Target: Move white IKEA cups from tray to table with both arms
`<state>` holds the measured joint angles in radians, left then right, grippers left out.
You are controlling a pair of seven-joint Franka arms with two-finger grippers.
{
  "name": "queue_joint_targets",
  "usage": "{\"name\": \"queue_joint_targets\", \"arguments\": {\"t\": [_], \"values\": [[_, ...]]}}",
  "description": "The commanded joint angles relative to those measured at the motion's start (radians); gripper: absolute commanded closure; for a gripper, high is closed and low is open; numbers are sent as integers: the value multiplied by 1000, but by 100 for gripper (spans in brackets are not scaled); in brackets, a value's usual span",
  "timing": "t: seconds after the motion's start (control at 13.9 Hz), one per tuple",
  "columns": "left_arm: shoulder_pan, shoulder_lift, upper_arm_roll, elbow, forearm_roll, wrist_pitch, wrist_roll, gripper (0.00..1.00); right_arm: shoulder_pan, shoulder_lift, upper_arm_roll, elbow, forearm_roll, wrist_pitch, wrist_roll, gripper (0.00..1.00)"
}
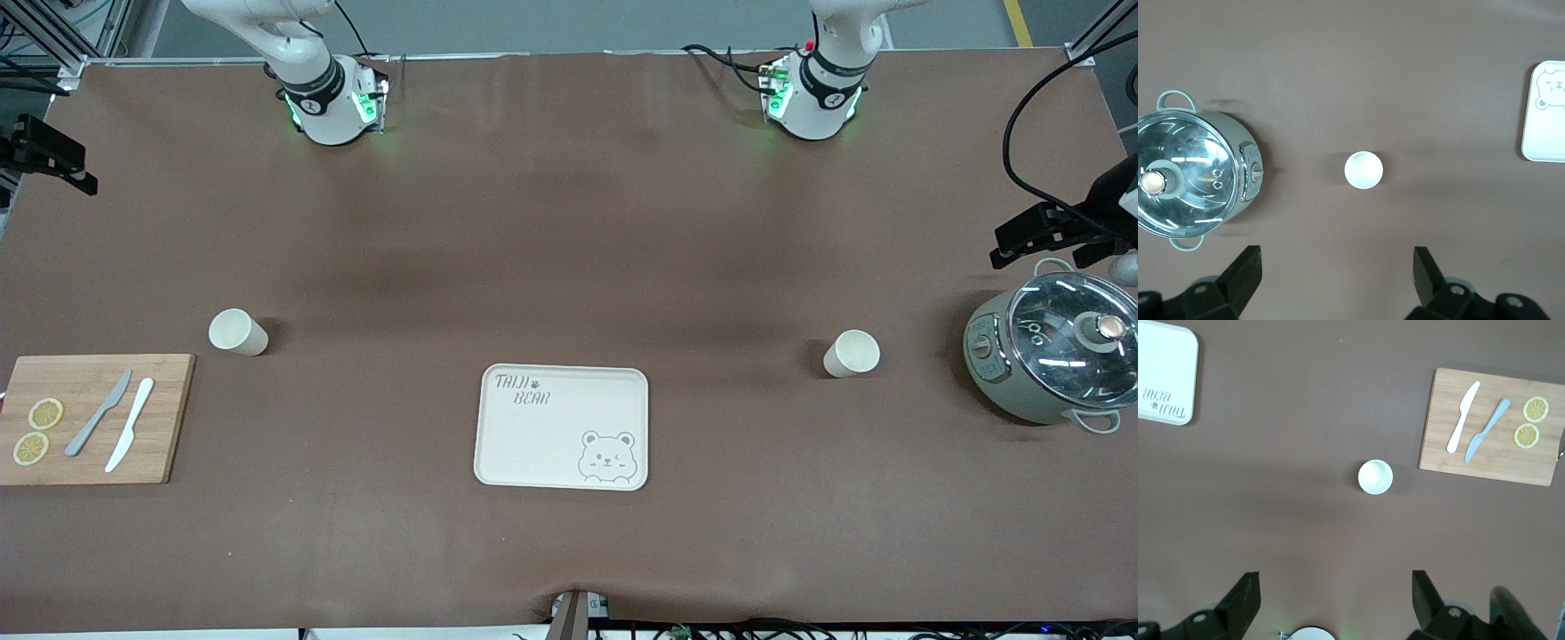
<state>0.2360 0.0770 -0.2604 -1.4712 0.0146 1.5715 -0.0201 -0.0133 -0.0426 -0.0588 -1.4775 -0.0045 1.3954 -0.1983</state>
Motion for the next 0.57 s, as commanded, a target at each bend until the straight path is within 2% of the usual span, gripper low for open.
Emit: {"name": "queue_joint_targets", "arguments": {"t": [0.0,0.5], "values": [[3,-10,-7,12,1,-13,-3,0,-8,-14,20,-14,-15,1,91,0],[5,-13,-8,12,2,-39,-4,0,-17,-11,19,-14,-20,4,92,0]]}}
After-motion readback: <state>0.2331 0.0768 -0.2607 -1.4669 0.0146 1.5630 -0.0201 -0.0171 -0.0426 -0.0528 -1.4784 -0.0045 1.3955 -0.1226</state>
